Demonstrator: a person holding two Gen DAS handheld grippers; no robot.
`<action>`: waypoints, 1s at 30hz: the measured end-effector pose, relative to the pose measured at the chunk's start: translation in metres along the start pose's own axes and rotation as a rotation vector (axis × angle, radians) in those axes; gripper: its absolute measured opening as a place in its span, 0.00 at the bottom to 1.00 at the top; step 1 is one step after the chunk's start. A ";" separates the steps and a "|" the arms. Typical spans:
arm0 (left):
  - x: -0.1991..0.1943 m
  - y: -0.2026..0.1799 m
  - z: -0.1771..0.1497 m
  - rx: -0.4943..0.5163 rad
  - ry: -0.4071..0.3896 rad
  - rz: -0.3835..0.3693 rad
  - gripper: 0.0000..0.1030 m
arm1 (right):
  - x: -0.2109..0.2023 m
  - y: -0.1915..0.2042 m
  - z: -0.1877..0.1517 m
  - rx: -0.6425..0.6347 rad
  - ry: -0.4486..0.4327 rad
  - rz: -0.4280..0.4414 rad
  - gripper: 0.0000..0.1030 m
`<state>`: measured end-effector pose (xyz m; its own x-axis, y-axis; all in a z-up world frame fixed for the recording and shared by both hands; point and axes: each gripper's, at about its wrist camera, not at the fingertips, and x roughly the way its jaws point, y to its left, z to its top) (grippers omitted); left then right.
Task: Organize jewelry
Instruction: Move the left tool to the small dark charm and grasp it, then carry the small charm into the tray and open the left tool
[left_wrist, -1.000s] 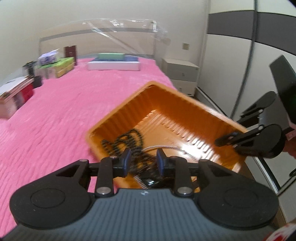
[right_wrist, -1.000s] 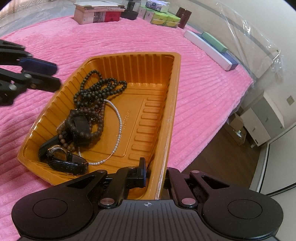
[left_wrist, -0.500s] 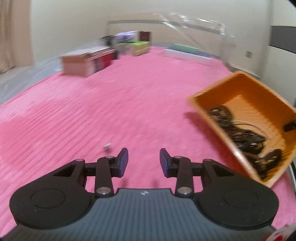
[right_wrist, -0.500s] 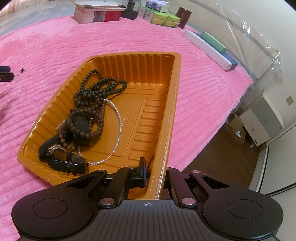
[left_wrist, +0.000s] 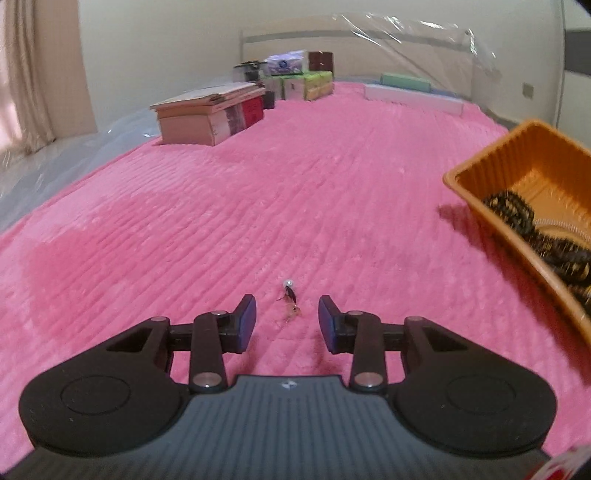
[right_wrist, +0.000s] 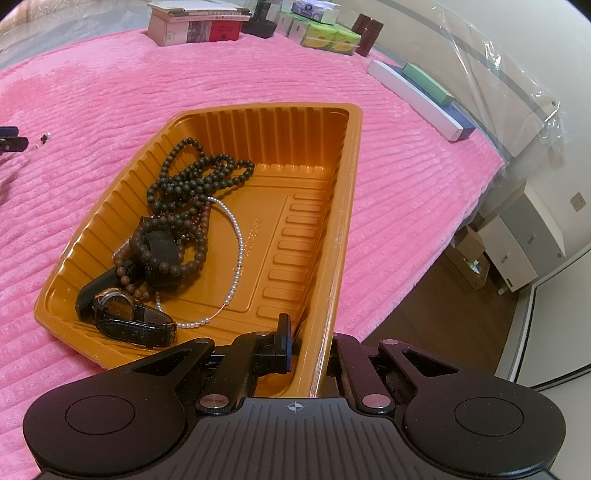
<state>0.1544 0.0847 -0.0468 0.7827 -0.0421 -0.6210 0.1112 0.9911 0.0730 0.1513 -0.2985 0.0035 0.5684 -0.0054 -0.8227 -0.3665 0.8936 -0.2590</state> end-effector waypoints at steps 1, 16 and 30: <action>0.003 -0.001 0.000 0.013 0.005 -0.004 0.27 | 0.000 0.000 0.000 0.000 0.000 0.000 0.04; 0.035 -0.007 -0.001 0.124 0.051 -0.022 0.13 | 0.002 0.000 -0.001 0.000 0.006 -0.004 0.04; 0.006 -0.021 0.007 0.125 0.009 -0.038 0.08 | 0.002 0.000 -0.001 0.000 0.005 -0.004 0.04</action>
<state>0.1608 0.0624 -0.0464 0.7713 -0.0773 -0.6317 0.2160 0.9655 0.1455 0.1512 -0.2991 0.0014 0.5658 -0.0110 -0.8244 -0.3646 0.8935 -0.2622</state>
